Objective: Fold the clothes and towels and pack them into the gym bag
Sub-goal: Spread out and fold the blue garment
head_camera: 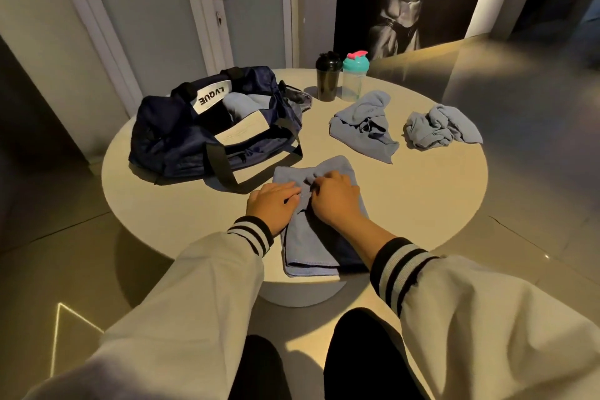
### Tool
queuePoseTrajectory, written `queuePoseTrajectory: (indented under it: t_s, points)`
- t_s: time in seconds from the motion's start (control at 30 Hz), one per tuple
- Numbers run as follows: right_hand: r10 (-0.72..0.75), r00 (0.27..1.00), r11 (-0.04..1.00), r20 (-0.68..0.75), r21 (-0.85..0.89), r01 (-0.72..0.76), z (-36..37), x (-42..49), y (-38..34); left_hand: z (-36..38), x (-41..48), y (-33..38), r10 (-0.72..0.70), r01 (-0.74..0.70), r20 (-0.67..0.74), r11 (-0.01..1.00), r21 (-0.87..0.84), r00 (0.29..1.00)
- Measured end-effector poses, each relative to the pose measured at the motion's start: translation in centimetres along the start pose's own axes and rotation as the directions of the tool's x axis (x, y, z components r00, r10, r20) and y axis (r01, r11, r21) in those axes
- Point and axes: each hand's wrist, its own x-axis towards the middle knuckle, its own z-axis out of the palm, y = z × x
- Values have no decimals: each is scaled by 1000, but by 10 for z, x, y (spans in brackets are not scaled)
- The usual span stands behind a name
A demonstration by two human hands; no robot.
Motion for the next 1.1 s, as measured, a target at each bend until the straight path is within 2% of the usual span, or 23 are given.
queuePoseTrajectory:
  t_s: [0.07, 0.13, 0.2, 0.27, 0.3, 0.33, 0.4, 0.5, 0.63, 0.7, 0.8, 0.87, 0.93, 0.97, 1.1]
  points:
    - [-15, 992, 997, -128, 77, 25, -2, 9, -4, 2, 1, -3, 9, -11, -34, 999, -40, 999]
    - [-79, 980, 959, -185, 256, 125, -2, 18, -14, -1, 0, -4, -55, 32, -82, 965, -261, 995]
    - [-173, 978, 881, -114, 426, 206, -2, 23, -27, -6, -2, -4, -171, 115, -70, 863, -492, 983]
    - [-274, 961, 823, -31, 510, 251, -2, 20, -34, -9, -5, -3, -204, 134, -63, 815, -564, 977]
    - [-301, 953, 808, -34, 523, 273, -1, 17, -34, -9, -7, -3, -193, 118, -72, 813, -570, 979]
    - [-300, 952, 805, -64, 518, 289, 2, 14, -31, -8, -7, -5, -177, 101, -77, 812, -575, 981]
    - [-227, 964, 869, -141, 417, 266, 5, 8, -23, -3, -5, -9, -148, 86, -67, 828, -554, 987]
    - [-142, 977, 954, -161, 239, 179, 10, 0, -15, 2, -1, -12, -84, 47, -70, 903, -427, 994]
    - [-231, 973, 963, 0, 142, 229, 14, -7, -10, 3, -1, -8, -100, 62, -73, 910, -409, 992]
    - [-231, 966, 972, 117, 71, 224, 15, -7, -9, 1, -2, -5, -104, 61, -80, 904, -422, 991]
    - [-229, 950, 973, 211, 86, 215, 11, -5, -9, -3, -8, 0, -69, -33, -184, 866, -499, 980]
    - [-250, 965, 965, 78, 105, 242, 7, -5, -4, -6, -10, 2, -82, -60, -242, 849, -525, 967]
    - [-198, 976, 973, -92, 99, 207, 7, -8, 3, -7, -12, 5, -109, -26, -217, 843, -538, 970]
    - [-179, 978, 977, -105, 97, 189, 8, -11, 6, -7, -13, 6, -120, 1, -185, 840, -542, 975]
    - [-124, 985, 992, 119, -14, 126, 21, -25, 9, 0, -10, 4, -108, 36, -104, 844, -535, 989]
